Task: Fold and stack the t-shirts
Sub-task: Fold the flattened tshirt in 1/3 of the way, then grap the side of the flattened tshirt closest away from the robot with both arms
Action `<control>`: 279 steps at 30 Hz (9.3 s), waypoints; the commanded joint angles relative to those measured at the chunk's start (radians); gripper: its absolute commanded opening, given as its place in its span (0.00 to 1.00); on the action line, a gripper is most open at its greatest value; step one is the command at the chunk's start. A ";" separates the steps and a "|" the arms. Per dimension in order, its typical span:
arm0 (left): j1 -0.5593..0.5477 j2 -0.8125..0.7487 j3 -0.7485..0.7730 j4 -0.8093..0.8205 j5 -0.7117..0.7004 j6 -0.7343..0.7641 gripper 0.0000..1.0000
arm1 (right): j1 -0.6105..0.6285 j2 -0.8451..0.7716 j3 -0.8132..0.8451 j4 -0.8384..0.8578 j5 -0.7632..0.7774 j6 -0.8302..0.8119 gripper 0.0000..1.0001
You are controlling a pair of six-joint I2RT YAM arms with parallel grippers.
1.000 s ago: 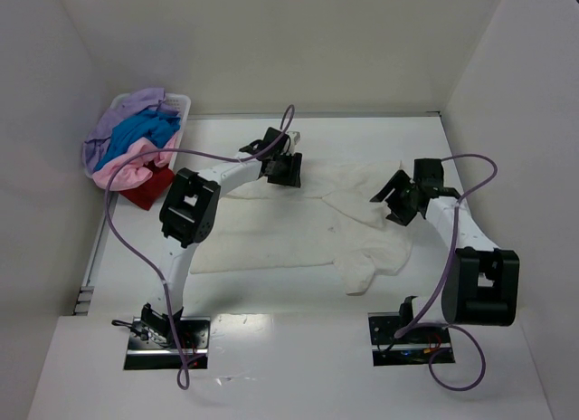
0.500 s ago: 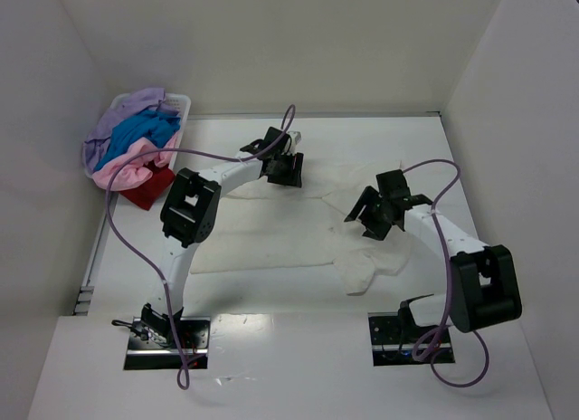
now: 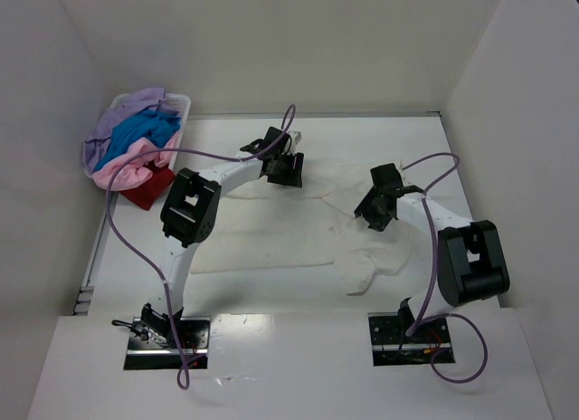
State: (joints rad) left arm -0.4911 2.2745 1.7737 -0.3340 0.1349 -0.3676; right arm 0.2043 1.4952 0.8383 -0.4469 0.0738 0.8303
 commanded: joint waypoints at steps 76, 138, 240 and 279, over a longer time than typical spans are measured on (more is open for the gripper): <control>0.264 -0.222 -0.249 -0.071 -0.100 -0.005 0.89 | -0.106 0.496 0.581 0.043 0.132 -0.324 0.00; 0.368 -0.619 -0.114 -0.165 -0.101 0.079 1.00 | -0.250 0.410 0.598 0.033 0.072 -0.388 0.00; 0.611 -0.963 -0.916 -0.003 0.037 -0.309 1.00 | -0.134 -0.520 -0.326 -0.121 0.030 0.190 0.85; 0.638 -0.945 -0.988 0.044 0.063 -0.389 1.00 | -0.125 -0.365 -0.189 -0.036 0.156 0.142 0.00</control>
State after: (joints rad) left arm 0.1410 1.3422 0.7853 -0.3199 0.1959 -0.7391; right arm 0.0696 1.1664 0.5999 -0.4648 0.1738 0.9886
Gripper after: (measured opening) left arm 0.998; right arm 0.007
